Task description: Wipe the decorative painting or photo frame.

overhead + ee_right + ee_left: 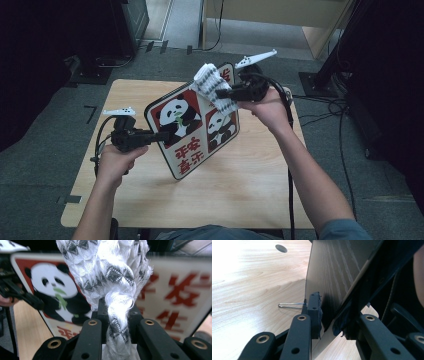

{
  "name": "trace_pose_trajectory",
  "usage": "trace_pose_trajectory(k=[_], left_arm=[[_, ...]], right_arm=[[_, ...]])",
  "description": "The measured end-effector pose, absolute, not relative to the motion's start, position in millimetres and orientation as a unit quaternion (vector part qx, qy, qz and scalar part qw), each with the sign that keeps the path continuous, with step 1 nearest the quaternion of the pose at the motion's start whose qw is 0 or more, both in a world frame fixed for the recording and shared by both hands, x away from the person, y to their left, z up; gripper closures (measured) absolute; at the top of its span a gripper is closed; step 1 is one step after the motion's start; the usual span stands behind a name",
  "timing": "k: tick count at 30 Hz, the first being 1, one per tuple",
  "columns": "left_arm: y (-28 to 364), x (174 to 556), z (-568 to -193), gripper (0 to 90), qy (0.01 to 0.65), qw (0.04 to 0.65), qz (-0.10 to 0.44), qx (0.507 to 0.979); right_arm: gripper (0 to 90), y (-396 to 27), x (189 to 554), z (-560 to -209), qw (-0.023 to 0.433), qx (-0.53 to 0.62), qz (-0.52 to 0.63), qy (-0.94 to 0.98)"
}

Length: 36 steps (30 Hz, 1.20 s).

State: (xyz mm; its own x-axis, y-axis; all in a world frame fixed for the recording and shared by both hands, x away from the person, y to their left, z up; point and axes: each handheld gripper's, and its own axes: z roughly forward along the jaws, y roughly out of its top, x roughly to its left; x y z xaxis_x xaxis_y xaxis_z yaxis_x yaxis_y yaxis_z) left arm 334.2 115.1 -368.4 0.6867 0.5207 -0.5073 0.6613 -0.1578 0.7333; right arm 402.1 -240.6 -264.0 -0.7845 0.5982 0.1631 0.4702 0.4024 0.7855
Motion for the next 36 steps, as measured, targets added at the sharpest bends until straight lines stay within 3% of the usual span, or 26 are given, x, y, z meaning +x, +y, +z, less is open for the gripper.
trace_pose_trajectory(k=[11, 18, 36], left_arm=[[115.2, 334.1, -368.7, 73.4, 0.39, 0.519, -0.07, 0.757], [116.4, 334.8, -370.5, 73.0, 0.391, 0.519, -0.075, 0.757], [120.4, 336.6, -372.9, 73.2, 0.393, 0.522, -0.08, 0.753]], right_arm=[[79.9, -198.0, 416.5, -218.1, 0.099, 0.296, 0.439, 0.842], [79.9, -182.4, 427.8, -229.7, 0.091, 0.303, 0.421, 0.85], [79.7, -188.3, 425.7, -252.0, 0.083, 0.308, 0.404, 0.858]])
